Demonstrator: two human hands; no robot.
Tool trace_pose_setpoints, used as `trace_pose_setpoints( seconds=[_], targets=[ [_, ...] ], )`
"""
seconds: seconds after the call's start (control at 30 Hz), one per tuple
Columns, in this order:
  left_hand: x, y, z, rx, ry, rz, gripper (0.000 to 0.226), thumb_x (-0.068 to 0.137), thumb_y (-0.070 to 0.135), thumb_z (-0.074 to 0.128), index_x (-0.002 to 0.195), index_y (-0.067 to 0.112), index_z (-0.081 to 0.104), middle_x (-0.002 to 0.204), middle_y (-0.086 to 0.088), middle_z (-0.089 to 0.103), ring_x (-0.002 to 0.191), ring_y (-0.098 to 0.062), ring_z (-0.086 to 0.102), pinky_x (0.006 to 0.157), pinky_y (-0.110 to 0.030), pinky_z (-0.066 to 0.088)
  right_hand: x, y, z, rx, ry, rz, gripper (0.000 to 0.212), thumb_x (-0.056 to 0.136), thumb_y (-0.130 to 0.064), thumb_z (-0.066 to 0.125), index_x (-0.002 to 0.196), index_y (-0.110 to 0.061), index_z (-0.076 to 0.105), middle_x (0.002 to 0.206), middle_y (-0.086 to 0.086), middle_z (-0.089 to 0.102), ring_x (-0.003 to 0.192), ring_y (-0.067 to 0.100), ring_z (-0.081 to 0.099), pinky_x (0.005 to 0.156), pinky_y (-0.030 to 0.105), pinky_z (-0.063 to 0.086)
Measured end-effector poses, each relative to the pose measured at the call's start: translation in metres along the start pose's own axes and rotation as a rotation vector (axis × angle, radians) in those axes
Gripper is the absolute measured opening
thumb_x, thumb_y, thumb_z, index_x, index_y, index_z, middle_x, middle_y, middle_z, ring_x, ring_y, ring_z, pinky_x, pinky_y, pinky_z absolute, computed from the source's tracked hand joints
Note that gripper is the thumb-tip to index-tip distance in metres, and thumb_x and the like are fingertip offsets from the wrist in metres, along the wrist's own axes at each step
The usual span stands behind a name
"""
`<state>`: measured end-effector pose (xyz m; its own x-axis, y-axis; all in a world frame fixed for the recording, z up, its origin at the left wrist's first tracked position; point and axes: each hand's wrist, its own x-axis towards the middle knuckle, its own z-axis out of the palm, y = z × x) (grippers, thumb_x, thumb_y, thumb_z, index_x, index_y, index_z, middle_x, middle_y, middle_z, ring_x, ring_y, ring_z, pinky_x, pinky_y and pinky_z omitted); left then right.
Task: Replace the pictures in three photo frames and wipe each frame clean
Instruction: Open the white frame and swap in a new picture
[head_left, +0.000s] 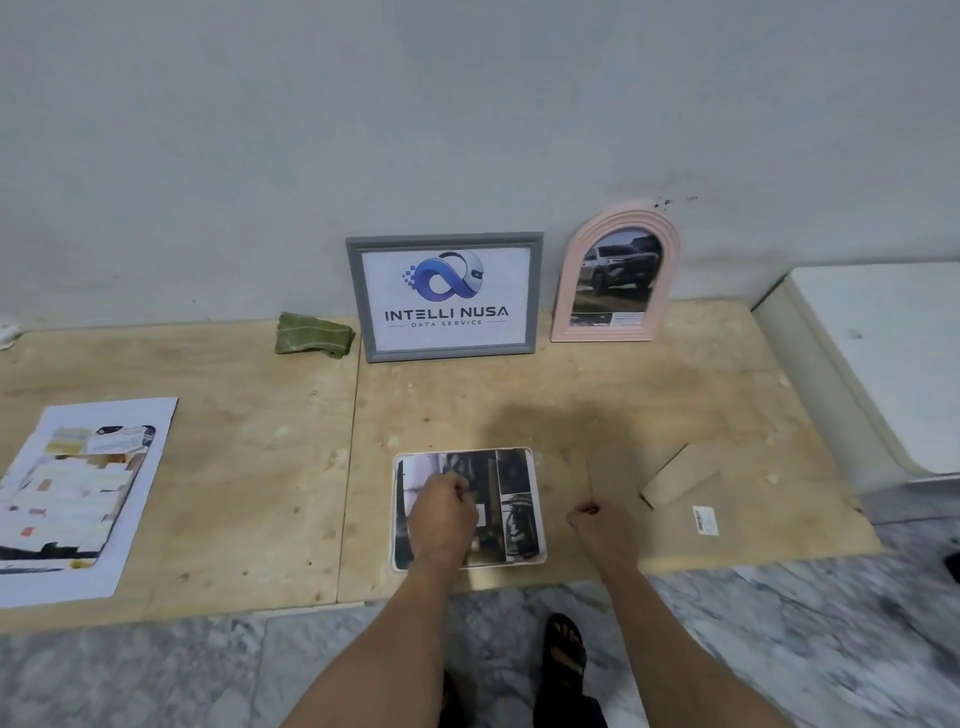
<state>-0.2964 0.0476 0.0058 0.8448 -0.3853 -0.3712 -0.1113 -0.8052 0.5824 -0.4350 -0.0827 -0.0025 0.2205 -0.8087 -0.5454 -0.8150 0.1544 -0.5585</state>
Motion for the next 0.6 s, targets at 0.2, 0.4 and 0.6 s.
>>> trace_pose_setpoints(
  seconds=[0.2, 0.4, 0.6],
  targets=[
    [-0.016, 0.072, 0.062, -0.008, -0.152, 0.086, 0.02, 0.088, 0.012, 0.057, 0.099, 0.014, 0.073, 0.101, -0.003, 0.073, 0.092, -0.021, 0.067, 0.075, -0.029, 0.052, 0.037, 0.029, -0.079, -0.035, 0.077, 0.03, 0.01, 0.081, -0.011, 0.057, 0.074, -0.005, 0.06, 0.076, 0.013, 0.061, 0.075, 0.028, 0.056, 0.06, 0.031, 0.039],
    [-0.028, 0.122, 0.139, 0.127, -0.308, -0.012, 0.027, 0.081, 0.02, 0.053, 0.097, 0.011, 0.073, 0.101, -0.009, 0.074, 0.096, -0.029, 0.068, 0.076, -0.029, 0.052, 0.087, 0.081, -0.161, -0.142, 0.105, 0.14, 0.023, 0.086, -0.02, 0.056, 0.102, -0.003, 0.06, 0.102, 0.016, 0.061, 0.092, 0.033, 0.058, 0.073, 0.039, 0.048],
    [-0.035, 0.15, 0.153, 0.064, -0.227, -0.204, 0.032, 0.09, 0.025, 0.053, 0.104, 0.003, 0.072, 0.111, -0.018, 0.072, 0.106, -0.035, 0.066, 0.08, -0.029, 0.047, 0.108, 0.094, -0.176, -0.06, -0.012, 0.163, 0.013, 0.09, -0.019, 0.051, 0.098, -0.009, 0.047, 0.094, 0.011, 0.053, 0.083, 0.028, 0.049, 0.069, 0.034, 0.039]
  ],
)
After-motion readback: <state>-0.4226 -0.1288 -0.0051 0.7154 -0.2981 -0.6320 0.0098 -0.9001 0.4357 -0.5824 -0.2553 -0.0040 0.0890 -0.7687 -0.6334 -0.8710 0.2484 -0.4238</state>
